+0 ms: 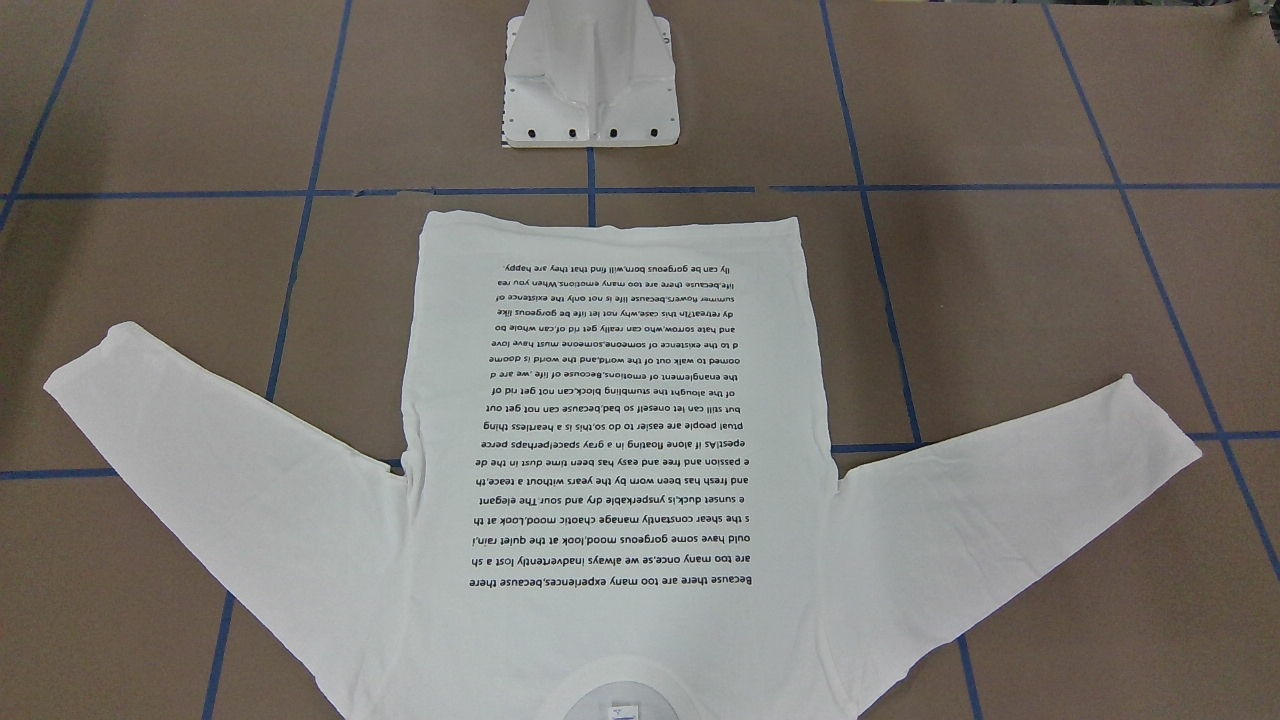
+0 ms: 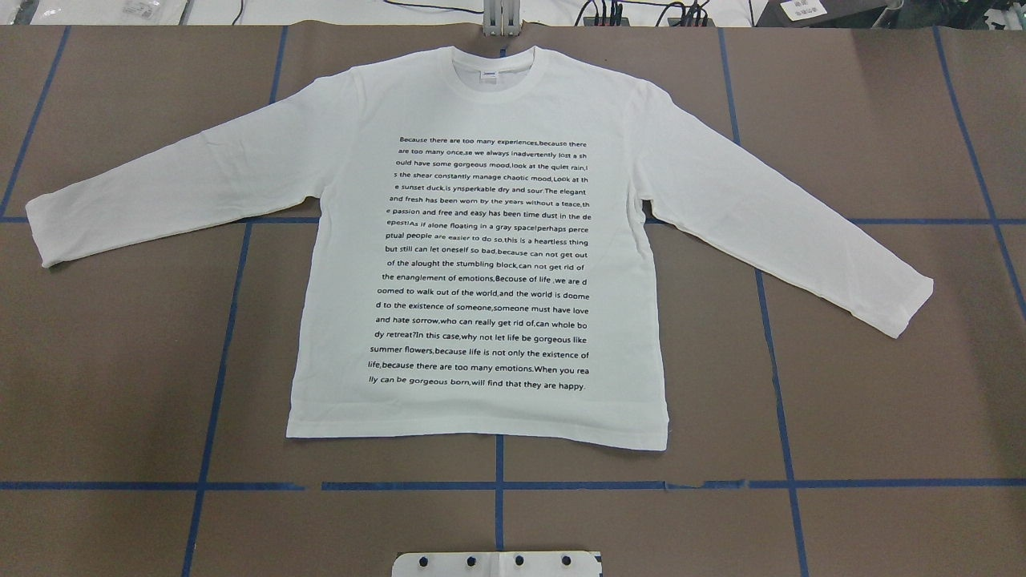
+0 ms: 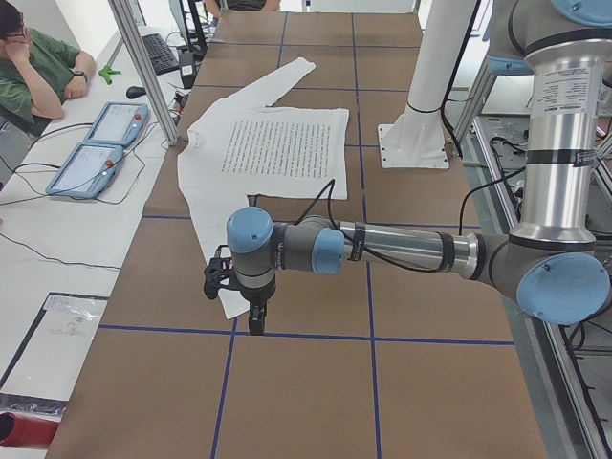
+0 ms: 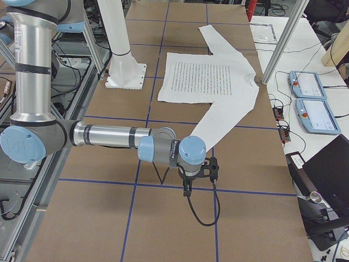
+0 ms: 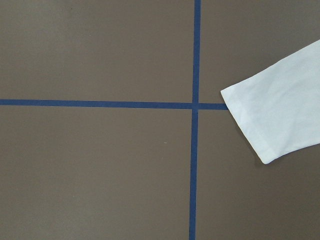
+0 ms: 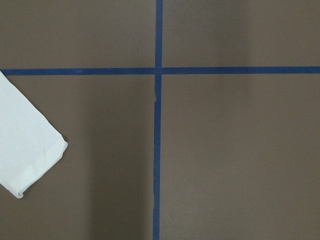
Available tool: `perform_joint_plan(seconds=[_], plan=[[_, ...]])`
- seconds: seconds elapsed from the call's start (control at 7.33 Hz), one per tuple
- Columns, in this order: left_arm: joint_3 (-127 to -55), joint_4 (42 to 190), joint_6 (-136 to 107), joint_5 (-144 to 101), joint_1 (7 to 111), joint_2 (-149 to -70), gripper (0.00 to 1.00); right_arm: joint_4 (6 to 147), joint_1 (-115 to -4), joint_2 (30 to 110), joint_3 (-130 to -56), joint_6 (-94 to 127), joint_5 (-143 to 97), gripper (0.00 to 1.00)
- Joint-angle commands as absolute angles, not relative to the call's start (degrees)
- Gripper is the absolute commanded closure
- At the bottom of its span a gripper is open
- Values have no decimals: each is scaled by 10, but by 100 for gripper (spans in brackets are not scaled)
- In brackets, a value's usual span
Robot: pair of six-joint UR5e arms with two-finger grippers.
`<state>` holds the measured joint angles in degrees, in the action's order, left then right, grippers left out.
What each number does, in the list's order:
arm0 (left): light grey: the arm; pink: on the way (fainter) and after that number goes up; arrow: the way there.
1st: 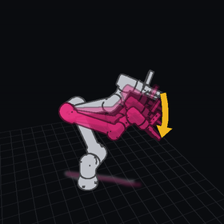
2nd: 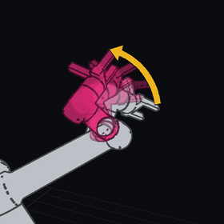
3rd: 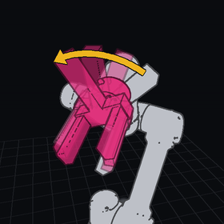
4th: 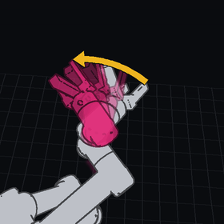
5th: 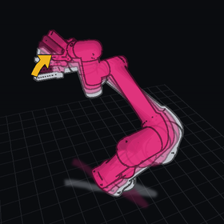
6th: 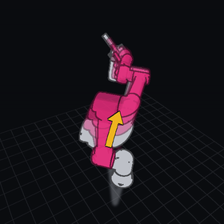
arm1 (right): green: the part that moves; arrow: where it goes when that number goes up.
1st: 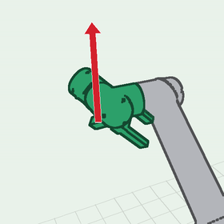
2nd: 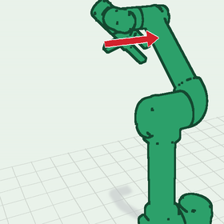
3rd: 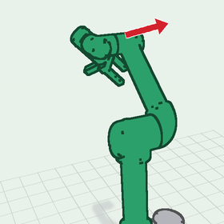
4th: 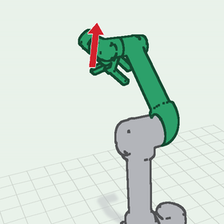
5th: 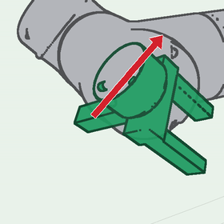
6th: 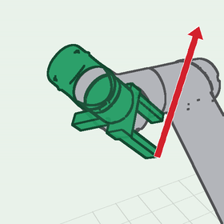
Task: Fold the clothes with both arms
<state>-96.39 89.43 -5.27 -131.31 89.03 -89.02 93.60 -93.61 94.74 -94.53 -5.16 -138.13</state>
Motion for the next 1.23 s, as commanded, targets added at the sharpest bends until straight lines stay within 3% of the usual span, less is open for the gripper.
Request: perform_joint_plan(seconds=[0.0, 0.55, 0.82, 1.09], plan=[[-965, 896, -53, -1313, 890, -889, 1, 937, -937, 944, -957, -48, -1378, 0], [-948, 1022, -57, -1321, 888, -898, 1, 858, -909, 933, -954, -44, -1384, 0], [-891, 1181, -58, -1375, 881, -906, 1, 785, -801, 917, -962, 160, -1383, 0], [-839, 1237, -59, -1381, 877, -912, 1, 657, -695, 908, -958, 345, -1349, 0]])
